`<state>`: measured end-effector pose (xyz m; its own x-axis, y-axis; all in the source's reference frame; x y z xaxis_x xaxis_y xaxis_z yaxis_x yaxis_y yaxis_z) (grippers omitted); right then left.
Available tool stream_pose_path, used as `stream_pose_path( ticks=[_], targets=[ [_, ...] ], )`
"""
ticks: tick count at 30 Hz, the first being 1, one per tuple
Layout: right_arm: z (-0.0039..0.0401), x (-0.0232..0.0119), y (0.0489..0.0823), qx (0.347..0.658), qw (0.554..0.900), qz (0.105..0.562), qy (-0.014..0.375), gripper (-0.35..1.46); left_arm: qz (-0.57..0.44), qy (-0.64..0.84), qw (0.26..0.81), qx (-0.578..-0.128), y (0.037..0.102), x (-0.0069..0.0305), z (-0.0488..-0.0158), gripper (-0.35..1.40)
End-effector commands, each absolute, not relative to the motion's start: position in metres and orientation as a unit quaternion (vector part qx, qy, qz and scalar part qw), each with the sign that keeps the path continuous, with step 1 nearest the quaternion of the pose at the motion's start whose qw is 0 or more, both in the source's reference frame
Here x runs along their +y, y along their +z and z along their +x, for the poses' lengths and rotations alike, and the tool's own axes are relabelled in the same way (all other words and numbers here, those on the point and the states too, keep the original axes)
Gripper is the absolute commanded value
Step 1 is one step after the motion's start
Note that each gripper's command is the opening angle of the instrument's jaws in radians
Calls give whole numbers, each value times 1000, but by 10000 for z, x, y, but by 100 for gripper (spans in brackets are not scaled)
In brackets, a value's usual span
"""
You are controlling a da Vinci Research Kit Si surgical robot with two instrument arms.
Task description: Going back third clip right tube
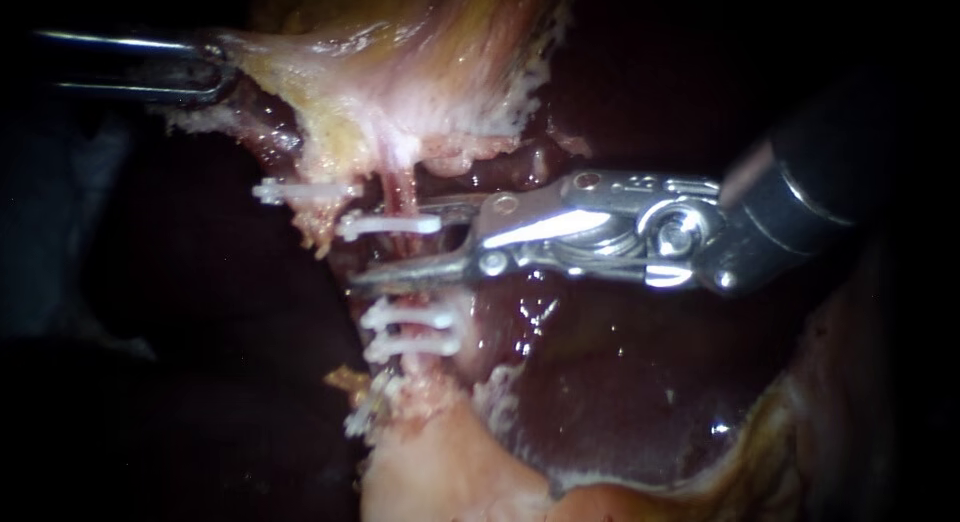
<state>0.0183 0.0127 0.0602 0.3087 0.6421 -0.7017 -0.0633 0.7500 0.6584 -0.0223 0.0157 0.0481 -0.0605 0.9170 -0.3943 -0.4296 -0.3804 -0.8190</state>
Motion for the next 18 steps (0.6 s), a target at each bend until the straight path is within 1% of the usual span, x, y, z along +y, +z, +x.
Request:
stream_pose_path(
  ticks=[1,4,7,12,18],
  targets=[
    [176,125,600,544,767,257,223,50,-475,682,494,-257,481,157,-223,-35],
    [155,124,594,552,777,233,195,50,-475,682,494,-257,481,157,-222,-35],
    [128,121,588,562,784,214,154,50,-475,682,494,-257,480,157,-222,-35],
    [82,124,576,567,791,190,129,50,-475,682,493,-257,481,157,-221,-35],
    [40,124,563,569,793,183,115,50,-475,682,493,-257,480,157,-221,-35]
  ],
)
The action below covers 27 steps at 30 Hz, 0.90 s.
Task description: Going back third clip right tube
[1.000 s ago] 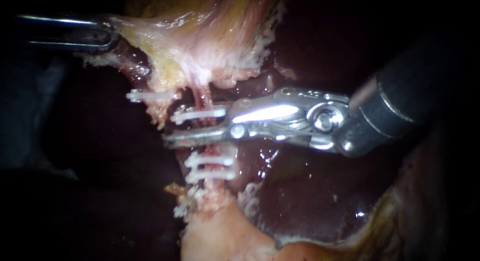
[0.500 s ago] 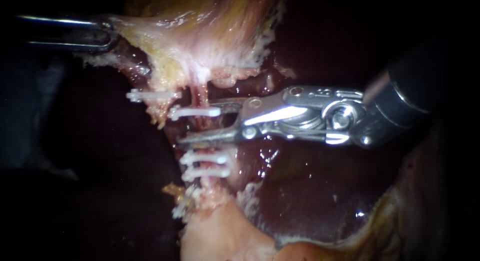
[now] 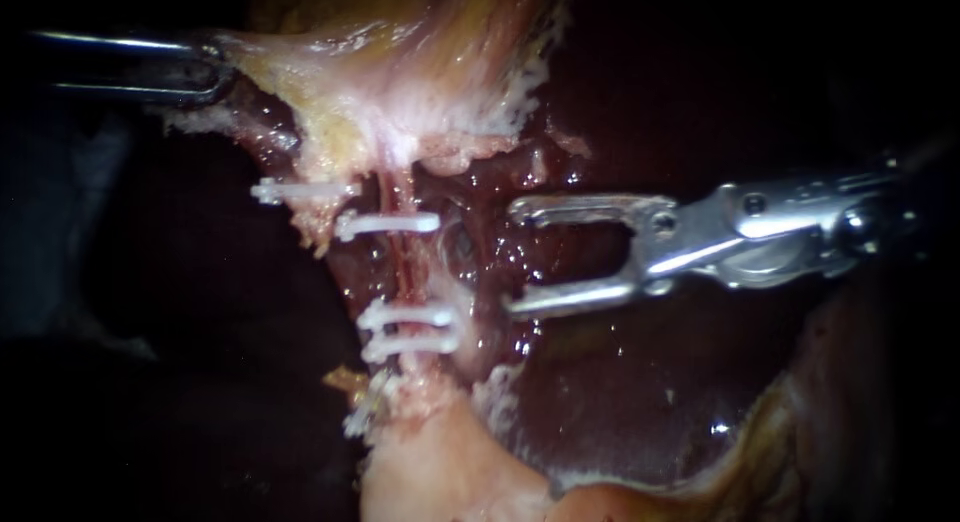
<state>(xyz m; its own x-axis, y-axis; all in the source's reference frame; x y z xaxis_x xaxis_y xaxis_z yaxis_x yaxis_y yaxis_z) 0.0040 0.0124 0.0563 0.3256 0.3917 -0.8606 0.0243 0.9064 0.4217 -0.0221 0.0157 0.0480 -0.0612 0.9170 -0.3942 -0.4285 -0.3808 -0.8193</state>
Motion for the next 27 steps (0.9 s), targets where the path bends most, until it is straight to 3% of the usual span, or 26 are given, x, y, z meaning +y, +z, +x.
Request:
stream_pose_path(
  ticks=[1,15,27],
  targets=[
    [35,123,561,570,793,183,114,50,-475,682,493,-257,480,157,-221,-35],
    [27,109,557,574,789,194,103,50,-477,681,494,-253,490,155,-230,-35],
    [27,109,557,574,789,195,102,50,-474,687,490,-252,524,151,-268,-35]
  ],
)
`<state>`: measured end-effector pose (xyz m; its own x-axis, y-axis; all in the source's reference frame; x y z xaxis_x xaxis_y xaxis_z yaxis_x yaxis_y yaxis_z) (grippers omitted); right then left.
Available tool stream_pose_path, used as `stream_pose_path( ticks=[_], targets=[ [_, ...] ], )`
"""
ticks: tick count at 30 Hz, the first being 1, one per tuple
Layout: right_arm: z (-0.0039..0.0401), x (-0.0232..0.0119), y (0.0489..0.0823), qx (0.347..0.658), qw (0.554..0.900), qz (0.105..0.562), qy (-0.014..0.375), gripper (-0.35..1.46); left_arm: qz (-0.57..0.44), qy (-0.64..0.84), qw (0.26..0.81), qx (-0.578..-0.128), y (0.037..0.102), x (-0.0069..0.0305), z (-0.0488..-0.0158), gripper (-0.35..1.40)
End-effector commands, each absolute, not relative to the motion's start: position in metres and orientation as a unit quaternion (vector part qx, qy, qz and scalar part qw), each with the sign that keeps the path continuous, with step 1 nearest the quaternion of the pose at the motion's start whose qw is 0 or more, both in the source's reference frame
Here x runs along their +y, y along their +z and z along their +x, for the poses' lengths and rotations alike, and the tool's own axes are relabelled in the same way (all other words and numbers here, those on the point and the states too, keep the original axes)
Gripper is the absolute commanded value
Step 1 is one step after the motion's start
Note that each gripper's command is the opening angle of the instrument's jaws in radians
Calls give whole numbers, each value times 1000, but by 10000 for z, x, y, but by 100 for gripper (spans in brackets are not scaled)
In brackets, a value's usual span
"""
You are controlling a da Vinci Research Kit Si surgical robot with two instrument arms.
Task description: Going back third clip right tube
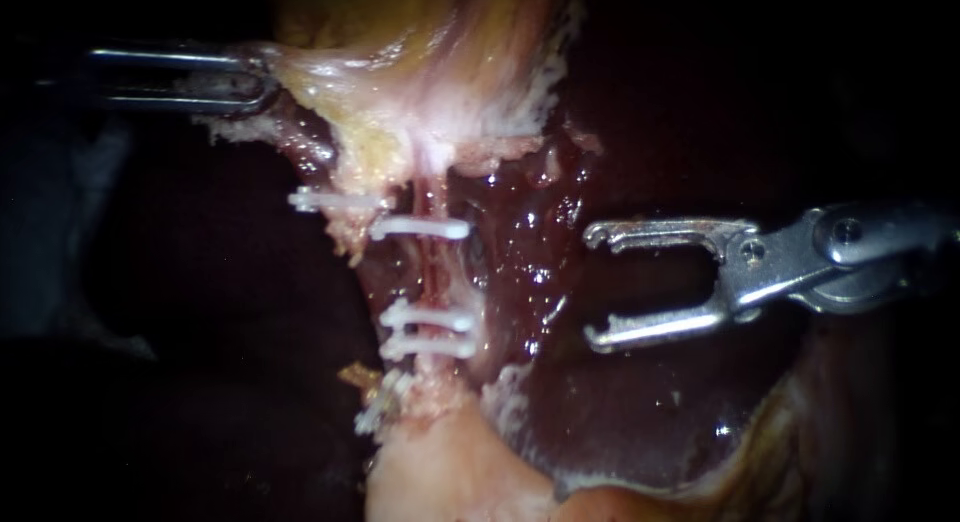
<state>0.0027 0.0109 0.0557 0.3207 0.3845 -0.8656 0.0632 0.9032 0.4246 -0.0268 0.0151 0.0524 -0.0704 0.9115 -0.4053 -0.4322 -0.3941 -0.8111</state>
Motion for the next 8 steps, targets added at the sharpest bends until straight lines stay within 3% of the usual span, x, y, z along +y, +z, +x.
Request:
stream_pose_path(
  ticks=[1,8],
  targets=[
    [27,109,557,574,789,195,102,50,-474,687,490,-252,525,151,-269,-35],
    [28,110,557,574,789,195,102,50,-474,687,488,-254,525,150,-267,-35]
  ],
)
